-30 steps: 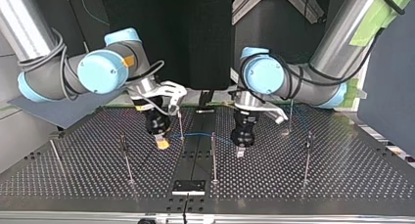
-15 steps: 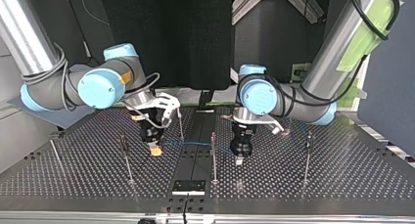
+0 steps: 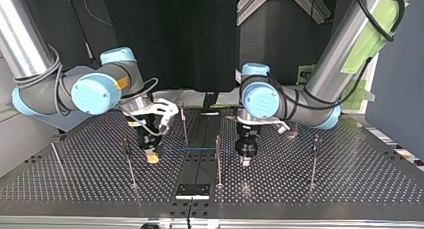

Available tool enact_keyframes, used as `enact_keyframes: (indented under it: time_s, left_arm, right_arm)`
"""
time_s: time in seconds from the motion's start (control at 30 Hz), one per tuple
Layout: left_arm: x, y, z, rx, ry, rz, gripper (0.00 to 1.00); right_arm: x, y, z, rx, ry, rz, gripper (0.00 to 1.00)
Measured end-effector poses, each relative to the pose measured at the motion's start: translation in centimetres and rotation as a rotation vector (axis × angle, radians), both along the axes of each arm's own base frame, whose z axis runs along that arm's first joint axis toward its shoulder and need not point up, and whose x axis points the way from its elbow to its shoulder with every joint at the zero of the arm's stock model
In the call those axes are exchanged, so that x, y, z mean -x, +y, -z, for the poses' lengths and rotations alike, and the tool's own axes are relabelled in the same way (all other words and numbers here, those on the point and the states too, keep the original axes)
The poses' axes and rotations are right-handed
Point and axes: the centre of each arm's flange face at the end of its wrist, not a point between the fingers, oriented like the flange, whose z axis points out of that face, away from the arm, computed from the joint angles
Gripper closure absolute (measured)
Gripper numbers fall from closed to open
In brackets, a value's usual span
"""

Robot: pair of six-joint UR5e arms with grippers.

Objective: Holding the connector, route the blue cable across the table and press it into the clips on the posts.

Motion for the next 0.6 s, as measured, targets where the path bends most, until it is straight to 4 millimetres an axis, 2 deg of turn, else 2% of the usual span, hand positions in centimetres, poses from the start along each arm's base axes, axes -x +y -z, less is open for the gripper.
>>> enact_keyframes:
  time_s: [0.07, 0.1, 0.13, 0.6]
  left_arm:
    - [0.5, -0.1, 0.1, -0.013, 0.017, -0.004, 0.06]
    - [0.8, -0.1, 0.1, -0.018, 0.023, -0.005, 0.06]
    - [1.3, -0.2, 0.2, -0.026, 0.033, -0.008, 0.0]
    - [6.3, -1.3, 2.2, -0.064, 0.132, 0.015, 0.0]
  right_arm:
    - [0.4, 0.0, -0.5, 0.006, -0.002, 0.014, 1.0]
    - [0.5, -0.1, -0.6, 0.008, -0.002, 0.021, 1.0]
    - [0.7, -0.1, -0.9, 0.011, -0.003, 0.029, 1.0]
    - [1.7, -0.7, -1.3, 0.016, 0.0, 0.058, 1.0]
